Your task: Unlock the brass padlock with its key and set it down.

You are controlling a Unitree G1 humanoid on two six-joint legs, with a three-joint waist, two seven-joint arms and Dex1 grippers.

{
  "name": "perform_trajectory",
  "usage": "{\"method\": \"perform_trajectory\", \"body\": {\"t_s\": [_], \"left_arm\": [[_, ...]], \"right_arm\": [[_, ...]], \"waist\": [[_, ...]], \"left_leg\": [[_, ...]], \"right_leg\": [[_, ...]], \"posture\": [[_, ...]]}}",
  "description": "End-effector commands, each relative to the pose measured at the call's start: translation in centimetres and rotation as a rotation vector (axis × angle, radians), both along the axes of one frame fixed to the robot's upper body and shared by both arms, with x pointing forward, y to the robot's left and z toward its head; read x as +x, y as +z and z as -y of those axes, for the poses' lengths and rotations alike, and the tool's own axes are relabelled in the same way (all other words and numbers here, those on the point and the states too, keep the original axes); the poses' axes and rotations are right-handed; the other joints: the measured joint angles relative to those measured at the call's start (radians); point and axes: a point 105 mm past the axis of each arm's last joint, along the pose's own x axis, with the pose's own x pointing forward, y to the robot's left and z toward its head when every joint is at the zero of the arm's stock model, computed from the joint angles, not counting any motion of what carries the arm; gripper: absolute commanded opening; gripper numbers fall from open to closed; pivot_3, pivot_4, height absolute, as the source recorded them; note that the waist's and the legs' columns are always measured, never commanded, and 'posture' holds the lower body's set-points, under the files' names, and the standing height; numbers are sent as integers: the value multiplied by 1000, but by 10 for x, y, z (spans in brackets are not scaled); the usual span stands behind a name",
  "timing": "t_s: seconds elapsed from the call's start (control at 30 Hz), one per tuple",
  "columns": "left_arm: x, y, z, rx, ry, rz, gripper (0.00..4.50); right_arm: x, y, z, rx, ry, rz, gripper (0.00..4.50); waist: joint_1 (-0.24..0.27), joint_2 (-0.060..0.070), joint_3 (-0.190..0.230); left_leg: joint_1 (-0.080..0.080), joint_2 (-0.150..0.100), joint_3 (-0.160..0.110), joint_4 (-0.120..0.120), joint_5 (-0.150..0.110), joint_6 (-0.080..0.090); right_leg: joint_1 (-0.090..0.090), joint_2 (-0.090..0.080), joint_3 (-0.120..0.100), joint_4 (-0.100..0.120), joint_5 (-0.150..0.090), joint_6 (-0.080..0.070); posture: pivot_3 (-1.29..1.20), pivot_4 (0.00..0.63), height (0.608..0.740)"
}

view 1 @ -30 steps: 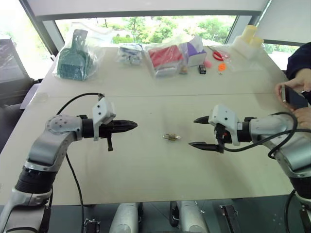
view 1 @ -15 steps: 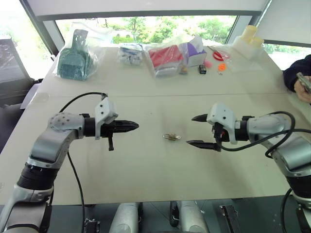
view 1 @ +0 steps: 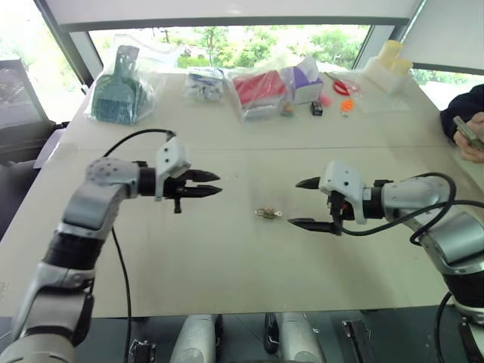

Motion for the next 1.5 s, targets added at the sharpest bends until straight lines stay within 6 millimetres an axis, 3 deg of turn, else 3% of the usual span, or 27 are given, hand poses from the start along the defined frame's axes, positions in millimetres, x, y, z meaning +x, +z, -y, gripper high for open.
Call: {"method": "perform_trajectory", "body": {"t_s": [0.03, 0.1, 0.13, 0.53, 0.83, 0.93, 1.13, 1.27, 1.5], "left_arm": [[3, -4, 20, 33, -115, 8, 3328], [5, -14, 32, 54, -172, -9, 4261], [6, -19, 38, 67, -196, -16, 4459], [16, -74, 74, 170, -266, -33, 4459], [22, -89, 92, 151, -217, -47, 4459], [24, -92, 93, 147, -201, -48, 3622], [25, -99, 86, 168, -180, -39, 833], [32, -86, 78, 150, -154, -2, 756], [39, -32, 55, 56, -155, 27, 756]], "right_arm": [[-2, 9, 0, -4, -4, 51, 4500], [-3, 9, 1, -3, -15, 52, 4500], [-4, 8, 2, -1, -22, 52, 4500], [-19, 4, 8, -3, -93, 42, 4500], [-22, 3, 10, -15, -119, 48, 4500], [-22, 4, 11, -19, -121, 49, 4500], [-21, 4, 11, -31, -113, 49, 4500], [-12, 7, 4, -30, -102, 104, 4500], [32, 10, -18, -119, -85, 395, 4500]], "waist": [[0, 0, 0], [-5, 0, 0], [-5, 0, 0], [-3, 0, 0], [-1, -1, 0], [2, -1, 0], [16, -1, 0], [13, -1, 0], [5, -1, 0]], "left_leg": [[0, 0, 0, 0, 0, 0], [0, 0, 1, 0, 0, 0], [0, 0, 1, 0, 0, 0], [-1, 0, -1, 1, 0, 1], [-1, 0, -2, 1, -1, 1], [-1, 1, -2, 1, -1, 2], [0, 1, -2, 1, -1, 2], [0, 1, -1, 2, -1, 2], [-1, 1, -1, 1, -1, 1]], "right_leg": [[0, 0, 0, 0, 0, 0], [0, 0, 0, 0, 0, 1], [0, 0, 0, 0, 0, 1], [0, 0, 0, 0, 0, 1], [0, -1, 0, 0, 1, 1], [0, -1, 0, 0, 1, 1], [0, -1, 0, 0, 2, 0], [0, -1, 0, 0, 2, 0], [-2, 2, 0, 1, 3, -1]], "posture": [[0, 150, 740], [0, 150, 740], [0, 150, 740], [0, 150, 740], [0, 150, 740], [0, 150, 740], [0, 150, 740], [0, 150, 740], [0, 150, 740]]}}
